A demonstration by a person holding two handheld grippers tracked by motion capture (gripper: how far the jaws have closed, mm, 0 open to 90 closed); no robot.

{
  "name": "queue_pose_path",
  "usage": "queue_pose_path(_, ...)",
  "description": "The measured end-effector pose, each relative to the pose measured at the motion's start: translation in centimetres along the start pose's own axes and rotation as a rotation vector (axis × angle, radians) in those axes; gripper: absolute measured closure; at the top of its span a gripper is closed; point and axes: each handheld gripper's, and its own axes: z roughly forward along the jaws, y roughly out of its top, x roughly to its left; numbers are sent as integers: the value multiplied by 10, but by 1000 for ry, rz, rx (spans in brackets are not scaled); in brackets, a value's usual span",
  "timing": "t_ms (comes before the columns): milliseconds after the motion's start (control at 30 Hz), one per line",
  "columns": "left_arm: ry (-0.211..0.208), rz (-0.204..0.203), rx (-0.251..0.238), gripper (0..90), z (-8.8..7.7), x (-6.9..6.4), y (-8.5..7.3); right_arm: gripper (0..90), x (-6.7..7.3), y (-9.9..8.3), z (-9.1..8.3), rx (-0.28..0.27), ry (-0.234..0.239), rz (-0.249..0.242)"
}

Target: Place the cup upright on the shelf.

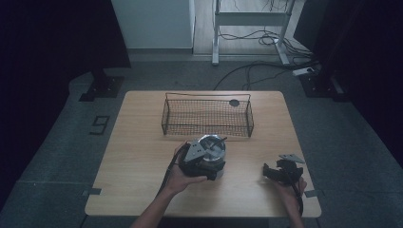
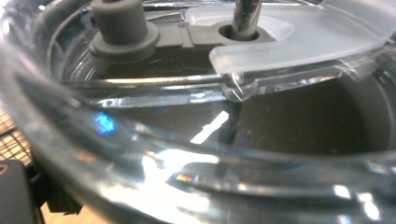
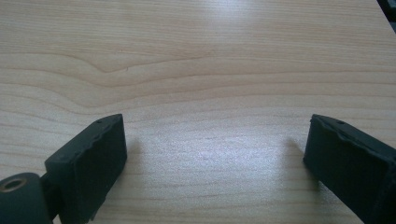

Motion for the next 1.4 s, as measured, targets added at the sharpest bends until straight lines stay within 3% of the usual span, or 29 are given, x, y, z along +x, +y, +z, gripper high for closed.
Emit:
queue_pose_path(633,50,-22,-19,41,-13,19,11,55,0,0,0,0,0,3)
queue_pose_path(1400,70,-39,-41,41,-20,35,22,56,0,0,0,-1,-1,1)
